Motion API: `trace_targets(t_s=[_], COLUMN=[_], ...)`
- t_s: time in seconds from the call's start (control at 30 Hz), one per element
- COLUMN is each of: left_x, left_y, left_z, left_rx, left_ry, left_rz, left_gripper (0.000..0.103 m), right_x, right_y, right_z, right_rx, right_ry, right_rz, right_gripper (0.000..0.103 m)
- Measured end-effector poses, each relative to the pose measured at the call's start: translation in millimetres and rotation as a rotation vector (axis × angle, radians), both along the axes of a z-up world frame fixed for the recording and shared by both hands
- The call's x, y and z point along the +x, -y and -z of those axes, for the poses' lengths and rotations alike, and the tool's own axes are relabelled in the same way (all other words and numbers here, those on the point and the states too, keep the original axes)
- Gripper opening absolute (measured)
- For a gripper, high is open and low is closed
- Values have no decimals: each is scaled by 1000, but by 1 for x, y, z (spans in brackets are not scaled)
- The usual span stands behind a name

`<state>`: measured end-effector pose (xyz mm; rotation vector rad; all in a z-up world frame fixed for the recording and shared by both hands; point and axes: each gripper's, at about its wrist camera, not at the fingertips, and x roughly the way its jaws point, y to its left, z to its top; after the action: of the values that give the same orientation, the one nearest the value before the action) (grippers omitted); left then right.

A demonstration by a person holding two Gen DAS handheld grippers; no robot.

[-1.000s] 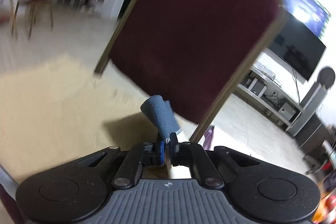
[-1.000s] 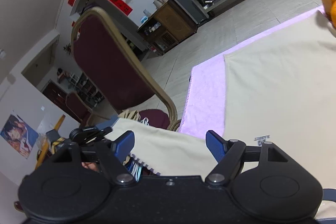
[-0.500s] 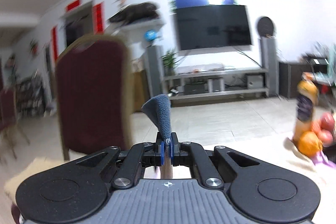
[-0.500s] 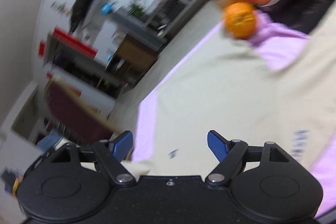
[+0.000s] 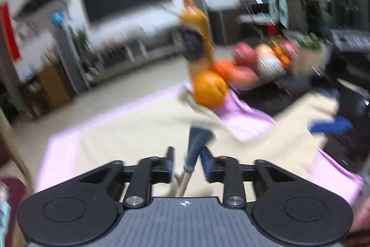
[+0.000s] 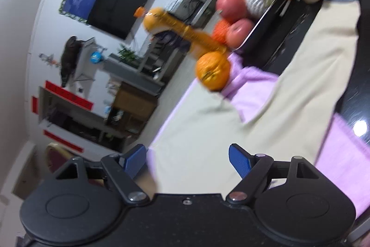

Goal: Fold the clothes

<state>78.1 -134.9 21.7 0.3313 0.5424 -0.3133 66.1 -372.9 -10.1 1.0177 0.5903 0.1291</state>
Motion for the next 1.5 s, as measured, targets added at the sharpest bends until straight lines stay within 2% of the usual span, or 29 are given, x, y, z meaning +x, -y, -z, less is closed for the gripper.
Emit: trace_targets(t_s=[0.1,0.2,0.27,0.3,0.4,0.43,0.47,0.5,0.6,0.7,0.8,0.87,0.9,0.93,0.97,1.0,1.07,1.1,1.2,1.27,1.3,1.33,1.37,1.4,1.43,1.5], left_x=[-12,-20,-7,-1,17,20,22,24,29,37,41,41,41,38,34,31,24,24,25,23,20,19,17,16,15,14], left_y=[-22,-77,-115,-135,-192,-209,-215,-221,-237,-247,-256,-256,-257,-255,-254,-253,-243,-242,-240,-241,-244,-250,-256,-262,-268,-278], left_z=[9,12,18,22,37,40,46,51,66,85,95,96,96,94,92,90,87,90,103,98,93,87,83,78,74,72], left_rx=[5,-29,-59,-70,-117,-150,-146,-139,-118,-43,-72,-76,-91,-96,-101,-105,-13,6,36,39,5,-43,-95,-147,-205,-314], left_ry=[-41,-82,-121,-132,-163,-180,-191,-203,-236,-303,-389,-393,-398,-392,-386,-380,-330,-344,-401,-384,-371,-364,-358,-353,-353,-382], left_rz=[26,-15,-95,-163,-371,-428,-458,-486,-570,-623,-617,-606,-593,-582,-572,-561,-553,-555,-576,-601,-608,-616,-626,-635,-647,-640], left_gripper=[40,42,41,41,31,30,30,30,29,29,29,27,18,5,0,0,0,0,2,9,14,23,30,39,40,41], right_x=[0,2,5,8,23,29,36,43,64,73,73,71,70,69,68,67,65,64,61,59,58,57,55,52,51,48], right_y=[2,-1,-9,-14,-36,-44,-52,-60,-80,-95,-112,-113,-111,-110,-109,-108,-105,-104,-101,-98,-97,-96,-95,-94,-93,-89], right_z=[2,4,7,10,22,26,31,36,50,61,69,68,67,66,65,64,61,60,57,55,53,52,48,44,40,36], right_rx=[-48,-117,-169,-192,-265,-293,-326,-365,-495,-587,-658,-675,-677,-679,-681,-682,-686,-688,-693,-696,-698,-700,-700,-695,-686,-650], right_ry=[-28,-64,-105,-135,-233,-256,-274,-293,-336,-323,-323,-321,-322,-322,-323,-323,-324,-325,-326,-327,-327,-328,-311,-288,-271,-251], right_rz=[-2,-20,-56,-77,-155,-185,-214,-242,-306,-324,-347,-336,-329,-321,-313,-305,-290,-282,-258,-243,-235,-227,-220,-211,-201,-184], right_gripper=[78,78,78,78,78,72,64,49,47,48,48,32,18,6,5,4,4,4,7,11,18,31,39,53,56,56])
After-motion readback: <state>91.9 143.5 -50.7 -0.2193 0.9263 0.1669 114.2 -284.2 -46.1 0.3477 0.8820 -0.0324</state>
